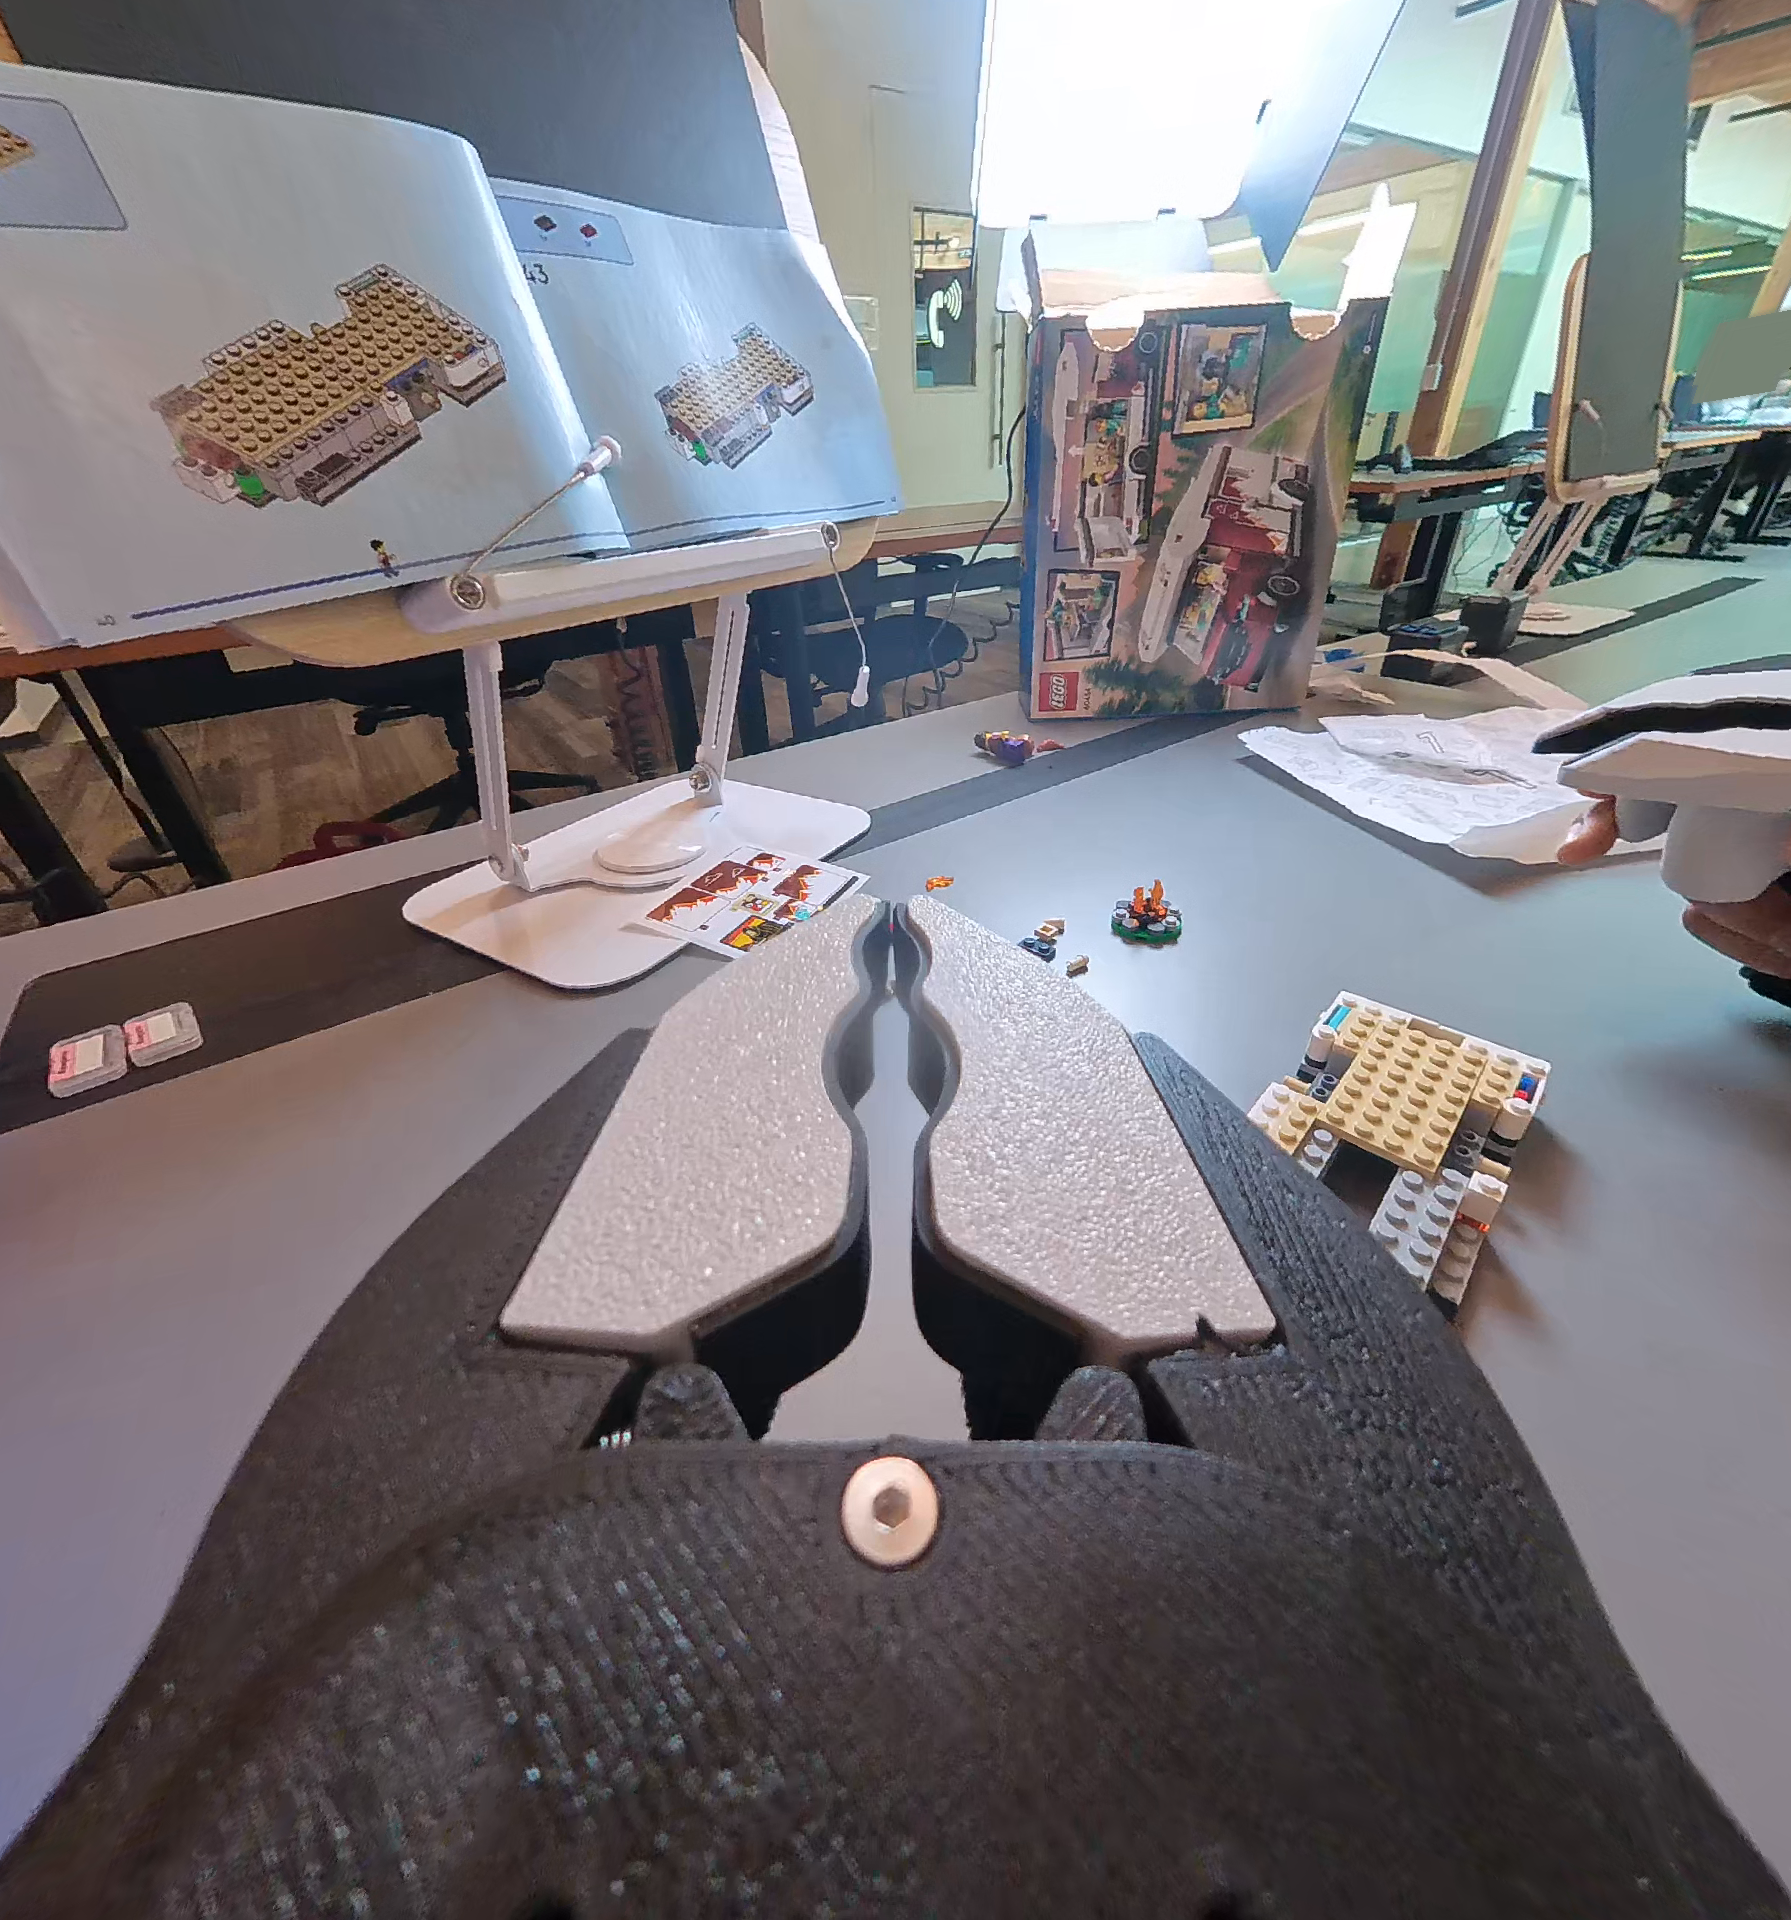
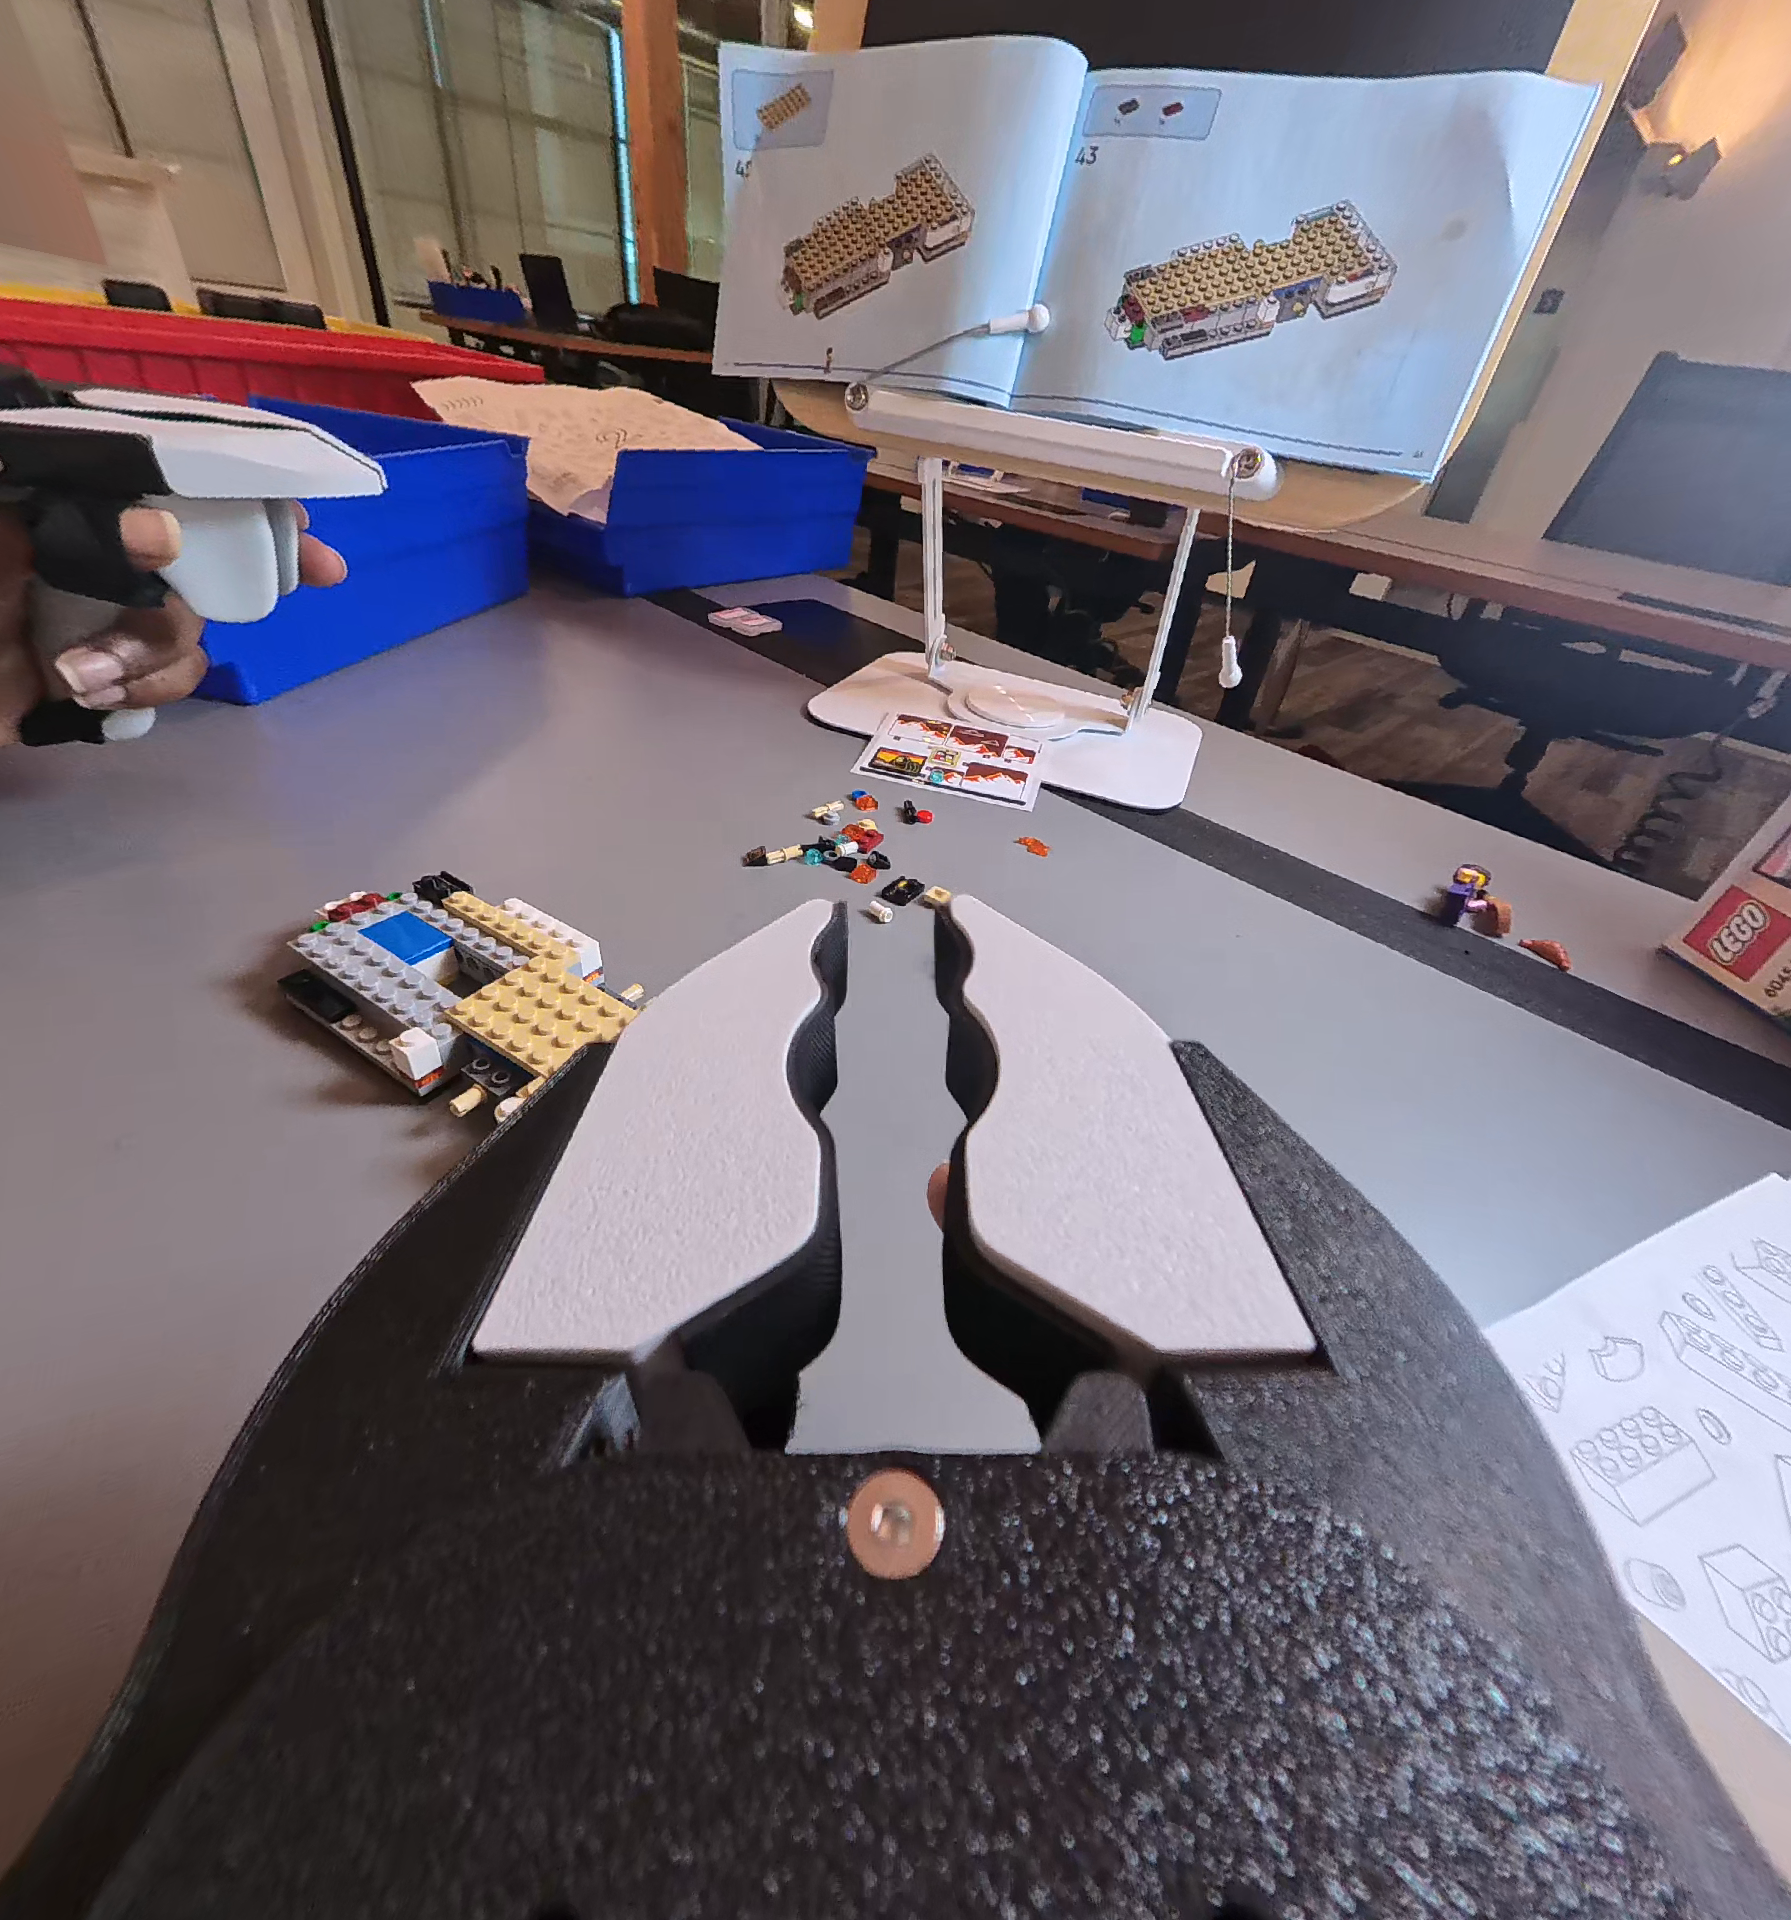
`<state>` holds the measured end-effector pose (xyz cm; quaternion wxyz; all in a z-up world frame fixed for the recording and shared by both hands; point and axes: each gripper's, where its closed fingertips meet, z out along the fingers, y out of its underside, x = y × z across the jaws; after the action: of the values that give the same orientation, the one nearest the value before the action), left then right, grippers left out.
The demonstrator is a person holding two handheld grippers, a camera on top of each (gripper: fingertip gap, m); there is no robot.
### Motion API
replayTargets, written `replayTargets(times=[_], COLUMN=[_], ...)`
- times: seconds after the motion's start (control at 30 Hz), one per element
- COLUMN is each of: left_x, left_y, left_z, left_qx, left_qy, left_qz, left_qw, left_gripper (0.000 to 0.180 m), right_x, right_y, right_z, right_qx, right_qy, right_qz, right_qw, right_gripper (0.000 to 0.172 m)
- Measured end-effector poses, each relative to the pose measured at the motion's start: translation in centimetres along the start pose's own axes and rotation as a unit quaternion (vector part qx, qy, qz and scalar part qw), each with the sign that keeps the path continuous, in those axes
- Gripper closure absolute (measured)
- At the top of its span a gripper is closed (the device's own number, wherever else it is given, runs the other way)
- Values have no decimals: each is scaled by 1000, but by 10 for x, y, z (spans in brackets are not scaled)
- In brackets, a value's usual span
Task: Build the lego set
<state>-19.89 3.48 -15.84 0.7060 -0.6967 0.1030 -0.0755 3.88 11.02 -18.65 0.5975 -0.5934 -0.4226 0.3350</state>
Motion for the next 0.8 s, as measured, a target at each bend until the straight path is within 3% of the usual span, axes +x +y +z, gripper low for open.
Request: replayTargets(times=[0.53,0.8], left_x=[-10,-1], left_y=[-2,-7], left_z=[-3,-5], left_qx=[13,11], left_qy=[-11,-19], left_qz=[-38,10], left_qw=[999,1000], left_gripper=[159,154], right_x=[5,-3], right_y=[3,-3], right_z=[2,-3], right_qx=[3,14], right_qy=[-5,-18], right_qz=[14,11], right_qw=[1000,1000], right_gripper=[148,146])
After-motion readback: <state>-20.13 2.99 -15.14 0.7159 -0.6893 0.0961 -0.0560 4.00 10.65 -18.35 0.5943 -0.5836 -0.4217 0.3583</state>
